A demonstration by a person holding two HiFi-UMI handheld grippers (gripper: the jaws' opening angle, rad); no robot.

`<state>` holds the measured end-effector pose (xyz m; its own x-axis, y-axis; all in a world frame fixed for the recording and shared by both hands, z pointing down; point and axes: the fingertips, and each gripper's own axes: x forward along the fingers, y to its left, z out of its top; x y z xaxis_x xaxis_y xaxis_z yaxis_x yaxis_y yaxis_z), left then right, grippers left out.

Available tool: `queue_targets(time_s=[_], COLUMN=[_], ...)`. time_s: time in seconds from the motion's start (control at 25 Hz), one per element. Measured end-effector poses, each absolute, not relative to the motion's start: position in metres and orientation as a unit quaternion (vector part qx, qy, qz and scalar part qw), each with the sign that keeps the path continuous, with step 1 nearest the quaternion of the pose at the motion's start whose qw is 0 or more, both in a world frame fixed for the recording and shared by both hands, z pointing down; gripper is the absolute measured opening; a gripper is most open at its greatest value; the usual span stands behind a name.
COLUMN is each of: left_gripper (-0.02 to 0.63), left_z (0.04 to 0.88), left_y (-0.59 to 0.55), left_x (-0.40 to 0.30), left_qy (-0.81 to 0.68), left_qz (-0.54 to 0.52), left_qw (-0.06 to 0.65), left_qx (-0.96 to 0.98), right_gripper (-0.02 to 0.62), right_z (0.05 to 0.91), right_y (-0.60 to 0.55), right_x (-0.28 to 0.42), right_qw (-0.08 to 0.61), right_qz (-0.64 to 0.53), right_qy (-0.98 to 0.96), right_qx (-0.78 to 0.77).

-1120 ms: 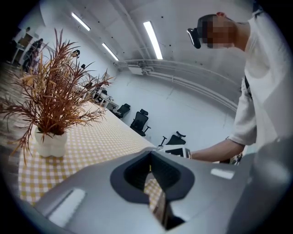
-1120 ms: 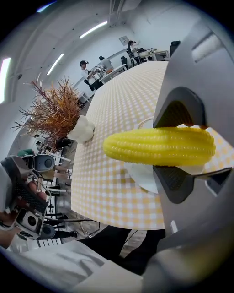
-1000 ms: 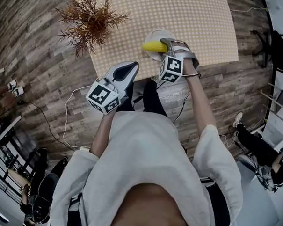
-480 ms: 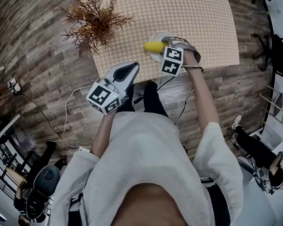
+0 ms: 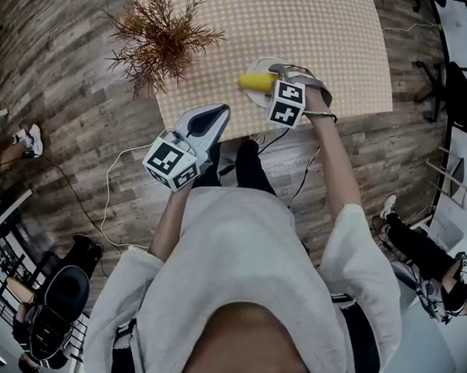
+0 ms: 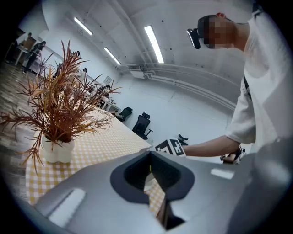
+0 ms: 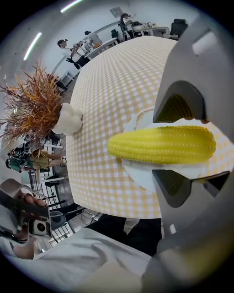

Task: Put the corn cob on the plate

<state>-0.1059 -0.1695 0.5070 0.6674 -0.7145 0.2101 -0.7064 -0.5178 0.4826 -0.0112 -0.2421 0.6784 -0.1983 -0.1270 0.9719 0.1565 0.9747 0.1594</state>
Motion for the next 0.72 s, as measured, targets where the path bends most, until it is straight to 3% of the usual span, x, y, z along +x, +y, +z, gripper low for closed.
queue_targets(time_s=[0.36, 0.52, 0.64, 0.72], left_gripper=[0.009, 0.009, 0.009, 0.009], left_z=[0.496, 0.489, 0.482, 0.477], left_y=[-0.168, -0.169, -0.168, -0.168], left_x=[-0.100, -0.091, -0.080, -0.072], left_qy=[-0.407, -0.402, -0.393, -0.389], left_qz=[-0.013, -0.021, -0.025, -0.027], left_qw=[0.259, 0.252, 0.246, 0.241], left_qx=[0.876, 0.880, 0.886, 0.889], right_gripper=[0.297, 0.230, 0.148, 0.054], right_z=[0.646, 0.618, 0.605, 0.601], right_y=[-0.244, -0.239, -0.235, -0.234], right_x=[-0.016, -0.016, -0.012, -0.006], right_qw=[0.609, 0.588, 0.573, 0.567], right_qz=[-0.136, -0.152, -0.167, -0.186], right_qy=[-0.781, -0.793, -0.799, -0.797], right_qx=[0.021, 0.048, 0.075, 0.092])
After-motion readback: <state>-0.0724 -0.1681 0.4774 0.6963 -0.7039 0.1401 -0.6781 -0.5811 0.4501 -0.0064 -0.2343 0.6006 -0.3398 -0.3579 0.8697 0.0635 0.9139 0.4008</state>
